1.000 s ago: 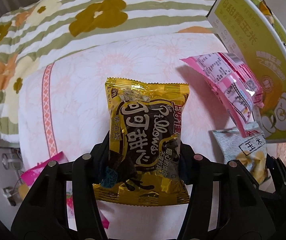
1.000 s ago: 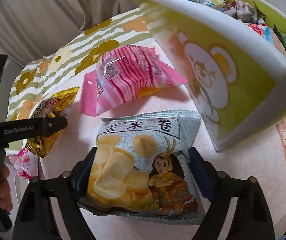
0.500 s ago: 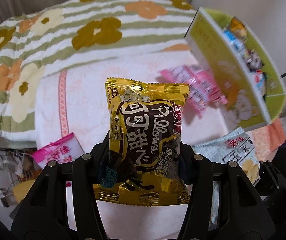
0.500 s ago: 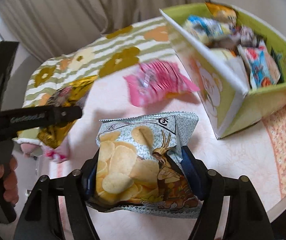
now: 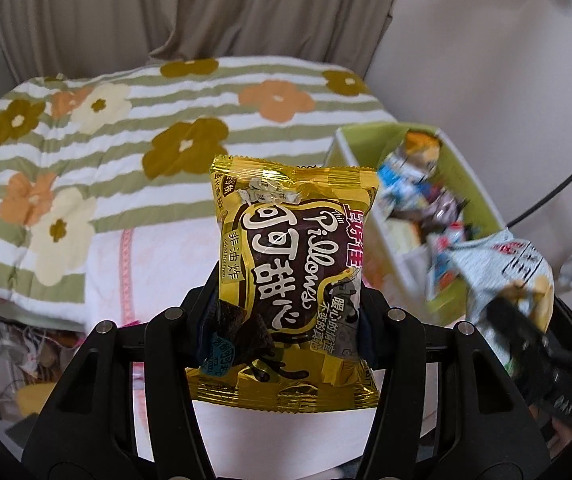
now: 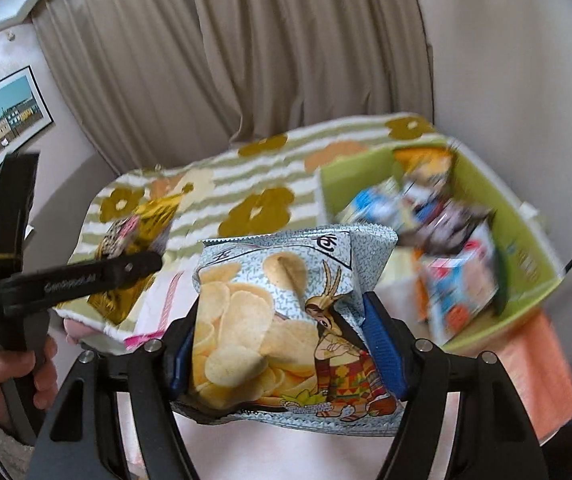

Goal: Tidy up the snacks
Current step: 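Carry gold bag and grey chip bag into the box and open both tools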

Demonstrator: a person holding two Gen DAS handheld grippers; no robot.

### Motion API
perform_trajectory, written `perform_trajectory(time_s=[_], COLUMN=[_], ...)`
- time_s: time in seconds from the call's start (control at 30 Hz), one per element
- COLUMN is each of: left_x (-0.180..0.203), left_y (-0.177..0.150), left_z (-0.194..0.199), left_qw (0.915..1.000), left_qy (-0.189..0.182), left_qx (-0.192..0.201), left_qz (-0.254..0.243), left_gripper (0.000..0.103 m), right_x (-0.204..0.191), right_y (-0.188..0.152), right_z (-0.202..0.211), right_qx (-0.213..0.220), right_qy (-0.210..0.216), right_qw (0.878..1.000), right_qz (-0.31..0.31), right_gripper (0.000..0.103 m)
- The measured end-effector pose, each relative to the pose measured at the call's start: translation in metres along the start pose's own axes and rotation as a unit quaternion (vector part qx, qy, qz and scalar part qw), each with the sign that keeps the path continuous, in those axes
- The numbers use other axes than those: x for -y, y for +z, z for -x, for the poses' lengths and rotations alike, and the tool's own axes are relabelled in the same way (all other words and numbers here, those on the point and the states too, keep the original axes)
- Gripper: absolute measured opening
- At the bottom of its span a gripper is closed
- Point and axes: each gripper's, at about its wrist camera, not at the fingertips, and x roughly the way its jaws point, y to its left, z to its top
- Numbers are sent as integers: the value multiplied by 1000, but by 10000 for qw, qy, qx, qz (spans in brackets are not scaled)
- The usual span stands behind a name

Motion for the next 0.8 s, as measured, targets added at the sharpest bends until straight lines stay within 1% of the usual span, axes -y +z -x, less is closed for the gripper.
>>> perform_trajectory(time_s=[0.1, 0.27, 0.4, 0.47, 0.63, 0.73, 0.77, 0.8], left_x=[35, 94, 139, 155, 181, 191, 194, 196], left_y=[7, 15, 19, 18, 14, 10, 8, 8], left_z=[-3, -26, -58, -75, -114, -129, -132, -133], left_qw=[9999, 9998, 9993, 9994, 9990, 9985, 9983, 9981], left_qy=[3, -98, -286, -250, -160, -68, -9, 44], left_qx=[111, 118, -24, -104, -394, -543, -574, -587], left_qz=[65, 135, 221, 212, 110, -72, -126, -172], left_gripper=[51, 51, 51, 51, 51, 60, 67, 78], right_x=[40, 100, 134, 151, 173, 179, 181, 183], right_y=[23, 48, 59, 64, 66, 63, 61, 59], right_z=[11, 15, 9, 3, -8, -13, -15, -16], right_qx=[86, 63, -41, -114, -278, -351, -377, -390], right_qy=[-64, -131, -117, -61, 27, 34, 36, 31], right_qw=[9999, 9997, 9996, 9995, 9993, 9992, 9992, 9992], right_qz=[103, 208, 268, 277, 235, 196, 141, 104], right_gripper=[68, 68, 68, 68, 68, 68, 68, 68])
